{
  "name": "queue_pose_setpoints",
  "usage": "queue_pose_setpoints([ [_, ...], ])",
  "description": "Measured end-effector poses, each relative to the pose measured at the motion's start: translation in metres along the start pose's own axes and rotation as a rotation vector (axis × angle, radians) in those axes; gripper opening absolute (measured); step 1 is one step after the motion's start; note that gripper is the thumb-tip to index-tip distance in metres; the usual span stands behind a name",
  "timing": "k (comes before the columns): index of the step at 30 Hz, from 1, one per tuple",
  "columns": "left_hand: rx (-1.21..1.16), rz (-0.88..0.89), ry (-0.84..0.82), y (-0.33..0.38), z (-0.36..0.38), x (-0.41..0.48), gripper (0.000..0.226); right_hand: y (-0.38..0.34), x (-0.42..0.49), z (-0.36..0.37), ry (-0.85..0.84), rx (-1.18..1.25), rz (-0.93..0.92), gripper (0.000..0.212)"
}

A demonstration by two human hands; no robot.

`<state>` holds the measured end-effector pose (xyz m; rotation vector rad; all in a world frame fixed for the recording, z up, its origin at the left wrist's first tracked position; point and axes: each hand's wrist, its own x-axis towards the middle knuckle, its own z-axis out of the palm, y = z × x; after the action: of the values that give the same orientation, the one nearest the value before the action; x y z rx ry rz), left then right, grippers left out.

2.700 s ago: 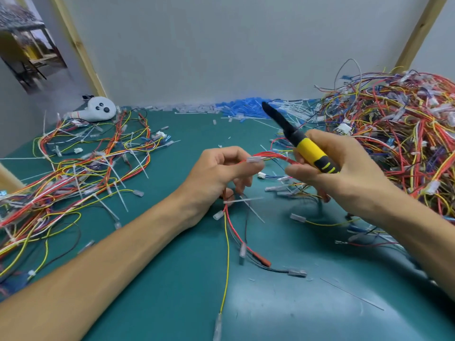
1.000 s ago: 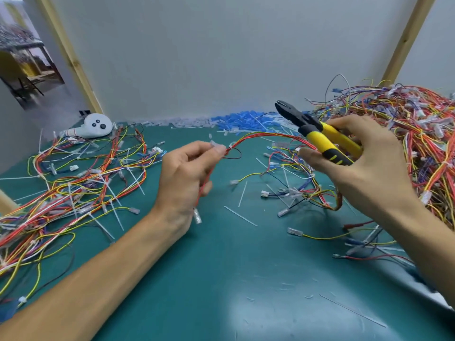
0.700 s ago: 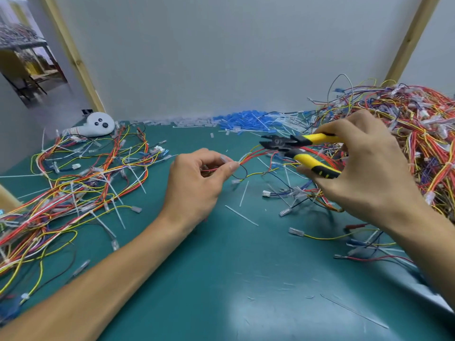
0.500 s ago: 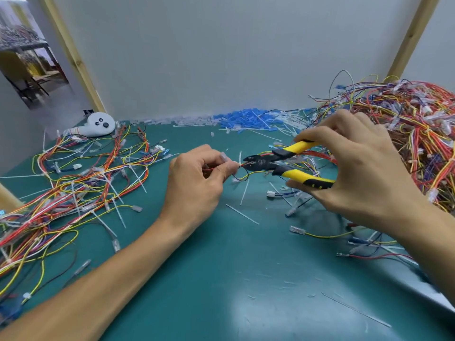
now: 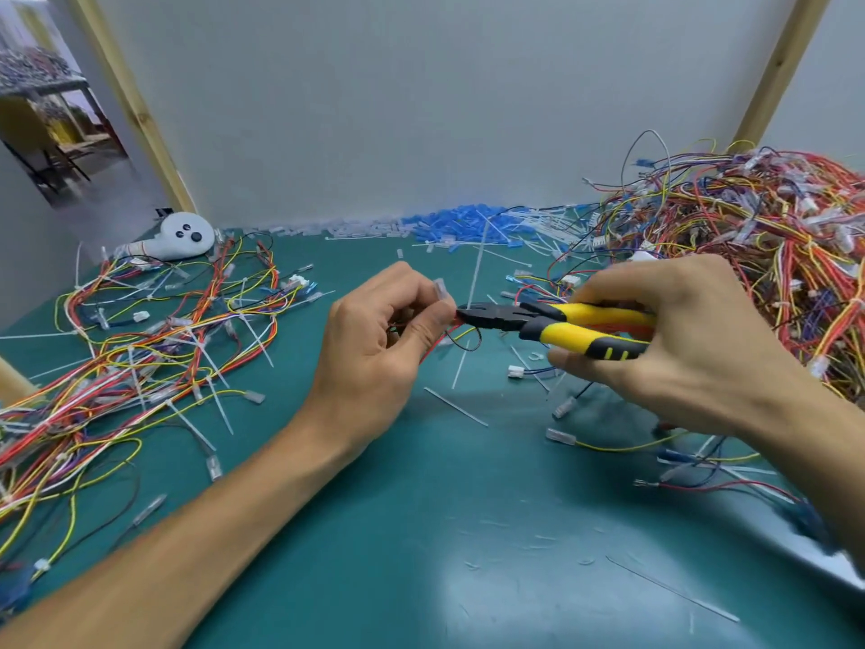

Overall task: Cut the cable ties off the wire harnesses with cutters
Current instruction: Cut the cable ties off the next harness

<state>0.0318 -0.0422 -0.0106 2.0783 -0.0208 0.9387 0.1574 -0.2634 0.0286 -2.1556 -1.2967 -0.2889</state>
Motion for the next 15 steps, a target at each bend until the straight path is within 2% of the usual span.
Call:
queue_pose_setpoints([
  [1,-0.014,0.004,-0.003,0.0018,-0.001,0.0,0.008,0.0001,-0.0004,-0.0007,-0.039,0.048,0.053,0.031],
  [4,-0.015,0.071,0.038,0.0058,-0.0059,0.0005,0.023,0.0019,-0.0003,0.0009,-0.115,0.234,0.156,0.037],
  [7,0.13,0.14,0.081,0.0072,-0.0099,0.0005,0.012,0.0,0.0013,0.0017,-0.125,0.317,0.232,0.038],
  [10,0.217,0.112,0.091,0.006,-0.0077,0.0017,0.009,-0.0007,0.0017,0.002,-0.086,0.322,0.268,0.042],
  [15,0.225,0.018,-0.008,0.0005,-0.0058,0.0033,0.007,-0.003,0.0011,0.0084,-0.058,0.299,0.271,0.035],
])
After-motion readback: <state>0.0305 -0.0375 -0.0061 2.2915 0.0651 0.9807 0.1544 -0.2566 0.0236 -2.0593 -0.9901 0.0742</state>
